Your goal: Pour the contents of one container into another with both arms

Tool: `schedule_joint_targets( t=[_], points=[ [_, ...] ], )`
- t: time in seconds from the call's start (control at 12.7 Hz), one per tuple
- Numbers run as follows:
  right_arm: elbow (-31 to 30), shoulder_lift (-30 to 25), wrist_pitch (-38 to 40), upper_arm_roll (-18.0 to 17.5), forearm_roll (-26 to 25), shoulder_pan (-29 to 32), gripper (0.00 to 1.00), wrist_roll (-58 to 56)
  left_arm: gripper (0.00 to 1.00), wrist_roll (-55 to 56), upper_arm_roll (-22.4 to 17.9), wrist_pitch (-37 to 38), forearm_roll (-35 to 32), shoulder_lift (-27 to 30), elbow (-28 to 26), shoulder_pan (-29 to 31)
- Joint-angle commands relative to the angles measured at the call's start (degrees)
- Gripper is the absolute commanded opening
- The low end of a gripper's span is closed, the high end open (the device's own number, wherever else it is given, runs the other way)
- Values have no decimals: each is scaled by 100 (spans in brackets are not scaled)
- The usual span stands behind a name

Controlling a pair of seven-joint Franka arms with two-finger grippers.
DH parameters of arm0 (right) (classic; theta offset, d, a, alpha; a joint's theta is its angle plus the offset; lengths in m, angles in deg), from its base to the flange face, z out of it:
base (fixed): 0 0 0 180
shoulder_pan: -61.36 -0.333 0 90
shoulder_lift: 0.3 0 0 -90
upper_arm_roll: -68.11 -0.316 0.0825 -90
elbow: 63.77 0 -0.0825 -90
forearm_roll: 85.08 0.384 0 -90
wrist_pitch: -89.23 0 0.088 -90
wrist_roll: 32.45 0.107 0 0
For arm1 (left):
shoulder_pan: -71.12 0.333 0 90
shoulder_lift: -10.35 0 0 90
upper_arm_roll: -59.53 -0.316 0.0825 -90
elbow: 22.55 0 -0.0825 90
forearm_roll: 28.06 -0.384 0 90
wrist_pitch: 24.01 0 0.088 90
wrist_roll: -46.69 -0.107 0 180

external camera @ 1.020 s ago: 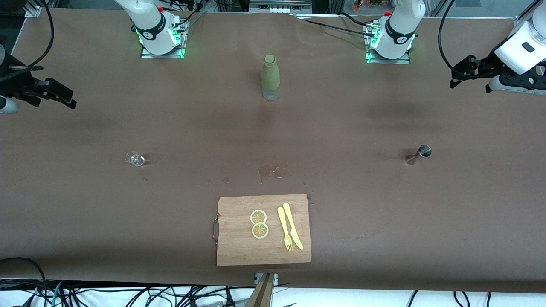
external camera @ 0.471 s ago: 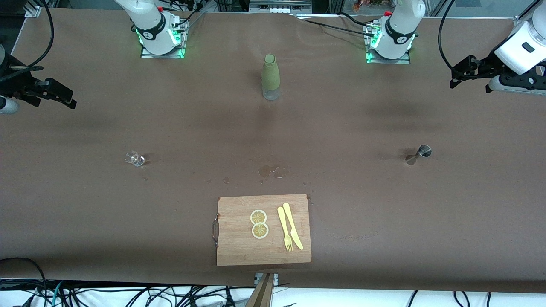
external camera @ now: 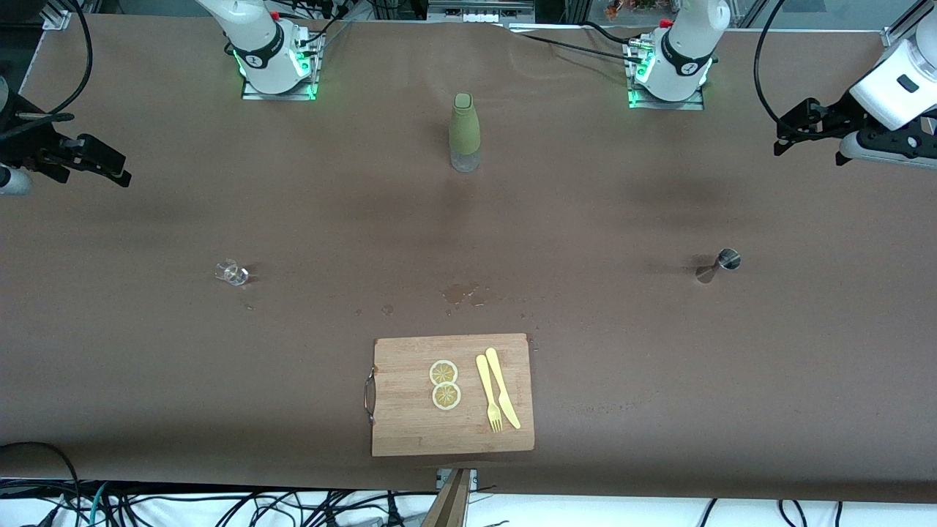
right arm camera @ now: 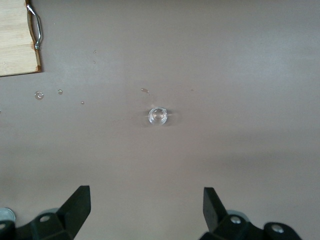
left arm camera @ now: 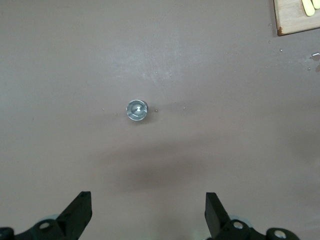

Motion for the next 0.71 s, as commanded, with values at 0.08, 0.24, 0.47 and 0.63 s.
schedule_joint_targets(
  t=[0.08,0.24,0.47,0.63],
  points=[
    [-8,-42,52,17,65,12,100,-74,100,-1396,6,-236,355,-189,30,509],
    [-8,-42,52,17,56,12,100,-74,100,-2232,6,-359,573,-303,30,815],
    [-8,-42,52,17,65,12,100,-74,100,-2964,-81,-561,750,-462,-22,923],
    [-17,-24,113,17,48,12,100,-109,100,-3166,-161,-597,881,-541,-23,923]
  ],
)
